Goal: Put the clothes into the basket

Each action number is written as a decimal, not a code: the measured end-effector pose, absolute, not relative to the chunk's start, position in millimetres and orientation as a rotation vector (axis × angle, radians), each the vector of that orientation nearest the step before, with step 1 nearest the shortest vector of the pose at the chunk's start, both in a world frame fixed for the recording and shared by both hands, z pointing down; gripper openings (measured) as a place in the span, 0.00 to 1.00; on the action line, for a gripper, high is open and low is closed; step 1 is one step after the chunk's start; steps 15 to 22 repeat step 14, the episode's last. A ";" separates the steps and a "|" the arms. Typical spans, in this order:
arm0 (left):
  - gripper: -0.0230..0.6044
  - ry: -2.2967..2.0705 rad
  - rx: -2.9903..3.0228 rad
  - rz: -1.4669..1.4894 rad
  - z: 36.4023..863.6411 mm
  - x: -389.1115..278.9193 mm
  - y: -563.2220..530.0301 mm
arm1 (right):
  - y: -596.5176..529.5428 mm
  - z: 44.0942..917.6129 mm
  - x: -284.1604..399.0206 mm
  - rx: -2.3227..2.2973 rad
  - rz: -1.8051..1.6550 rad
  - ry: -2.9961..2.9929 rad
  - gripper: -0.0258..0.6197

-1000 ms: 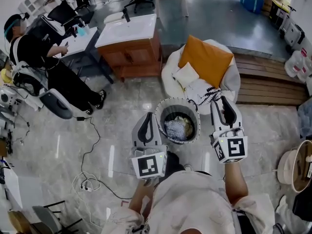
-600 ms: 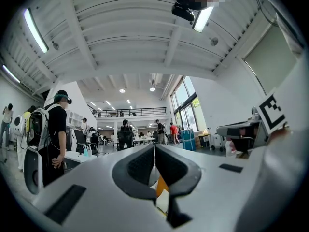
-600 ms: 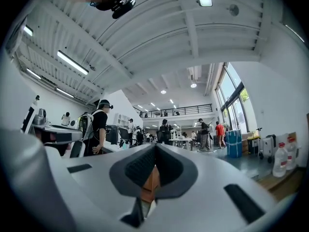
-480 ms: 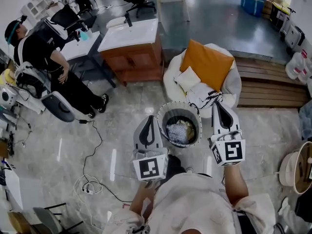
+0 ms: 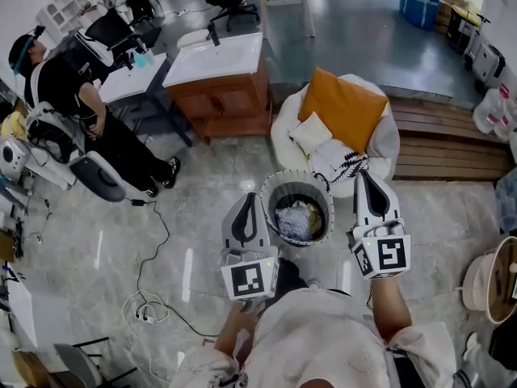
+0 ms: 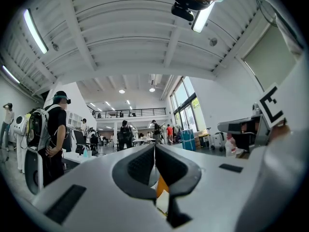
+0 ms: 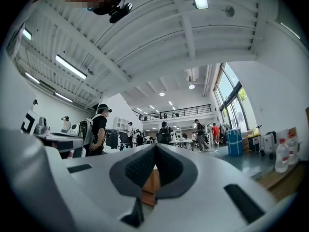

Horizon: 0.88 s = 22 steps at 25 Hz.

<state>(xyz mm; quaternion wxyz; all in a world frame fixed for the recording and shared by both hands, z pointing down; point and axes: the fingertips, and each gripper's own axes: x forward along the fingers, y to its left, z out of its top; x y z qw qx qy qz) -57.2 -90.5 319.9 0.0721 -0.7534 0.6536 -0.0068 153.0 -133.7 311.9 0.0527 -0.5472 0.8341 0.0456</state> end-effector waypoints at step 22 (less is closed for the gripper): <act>0.05 2.002 -2.267 -0.001 317.0 -45.6 -90.3 | -132.9 309.0 170.0 -1.697 0.174 2.523 0.02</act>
